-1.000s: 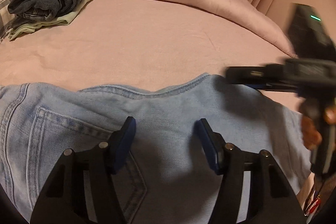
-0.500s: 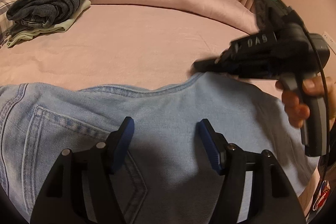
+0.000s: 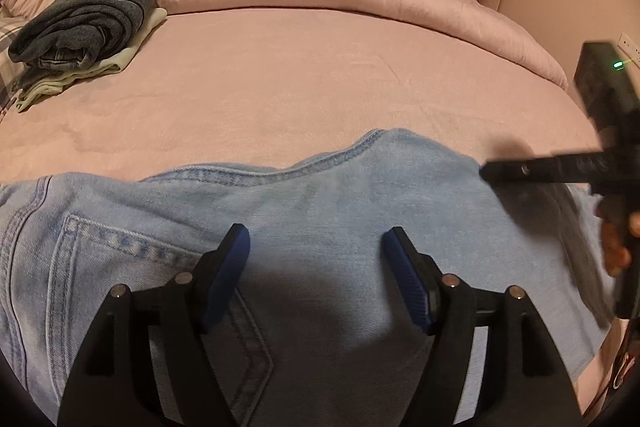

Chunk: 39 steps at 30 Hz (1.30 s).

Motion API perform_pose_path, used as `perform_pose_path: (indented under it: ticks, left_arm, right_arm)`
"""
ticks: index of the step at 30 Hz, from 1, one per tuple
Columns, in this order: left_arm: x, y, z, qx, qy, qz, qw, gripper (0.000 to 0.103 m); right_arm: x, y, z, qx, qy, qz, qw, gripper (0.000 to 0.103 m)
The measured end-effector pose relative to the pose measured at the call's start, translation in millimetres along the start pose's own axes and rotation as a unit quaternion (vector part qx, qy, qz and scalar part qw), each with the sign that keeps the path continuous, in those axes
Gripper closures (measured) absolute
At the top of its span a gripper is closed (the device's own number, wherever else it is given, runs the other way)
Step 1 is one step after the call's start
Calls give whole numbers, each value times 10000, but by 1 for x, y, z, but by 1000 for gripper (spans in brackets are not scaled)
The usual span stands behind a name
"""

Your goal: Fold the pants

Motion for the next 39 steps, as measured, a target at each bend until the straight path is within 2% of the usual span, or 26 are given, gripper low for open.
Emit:
perform_pose_path:
  ticks: [1,2,4,5,7,9,10,13,16,17,19,20,21,24,26,29,31,33,35,37,39]
  left_arm:
    - [0,1,1,-12,42,-1,10000,32]
    - [-1,1,3,-57,150,32,9999,32]
    - [-4,-2,7,-111,318,177,9993,32]
    - [-8,-5,10,-117,378,292,9988,31]
    - [-17,-17,13,-152,290,309,9990,30]
    - [-22,-38,18,-140,121,44,9998,28]
    - [-21,-52,22,-89,95,-98,9999,27]
    - [-11,-88,31,117,116,-331,9993,27]
    - [6,-123,37,283,243,-586,9976,27]
    - [15,-130,37,250,354,-722,9964,25]
    - [31,-136,35,127,641,-689,9955,22]
    - [32,-138,36,105,620,-633,9960,20]
    - [31,-138,38,75,634,-654,9958,19]
    - [27,-134,39,-40,727,-702,9949,19]
    - [18,-130,36,-79,717,-693,9950,19]
    - [-1,-139,29,-126,631,-889,9940,19]
    - [-11,-143,26,-208,538,-1113,9921,19]
    - [-24,-153,23,-275,370,-1384,9893,19]
    - [-31,-164,22,-295,268,-1609,9862,19]
    - [-36,-177,20,-230,237,-1807,9830,19]
    - [-36,-186,18,-219,268,-1980,9796,19]
  right_arm:
    - [-2,-19,5,477,-165,292,9983,103]
    - [-7,-28,6,753,-269,394,9960,103]
    - [-28,-46,2,1064,-657,172,9920,102]
    - [-38,-51,-2,1077,-751,189,9912,99]
    - [-66,-66,-16,1097,-877,396,9893,87]
    - [-87,-79,-31,1107,-1026,363,9879,56]
    - [-98,-87,-42,1082,-1143,333,9870,54]
    - [-114,-105,-64,1019,-1253,29,9869,54]
    - [-119,-124,-75,863,-1392,-738,9837,54]
    - [-121,-125,-76,888,-1450,-854,9817,56]
    - [-133,-148,-76,1061,-1647,-1032,9752,59]
    - [-141,-159,-75,1224,-1731,-1129,9707,64]
    - [-148,-170,-75,1396,-1774,-1048,9685,67]
    - [-175,-197,-82,1905,-1983,-1092,9552,66]
    - [-199,-207,-96,2216,-2189,-1104,9438,61]
    - [-233,-219,-129,2505,-2535,-602,9324,52]
    - [-249,-233,-154,2808,-2584,-374,9236,51]
    - [-253,-242,-174,3065,-2549,-195,9169,51]
    - [-248,-248,-193,3324,-2402,173,9119,51]
    - [-236,-245,-199,3447,-2225,462,9108,51]
    - [-225,-244,-196,3507,-2074,555,9115,51]
Point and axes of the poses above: each gripper's, at about its wrist camera, not at the fingertips, and x roughly the way its jaws point, y to its left, z to its top, the point moved 1 cm from there along x, roughly the way its jaws point, and after that the axes turned 12 degrees about x, right-handed, at the moved point
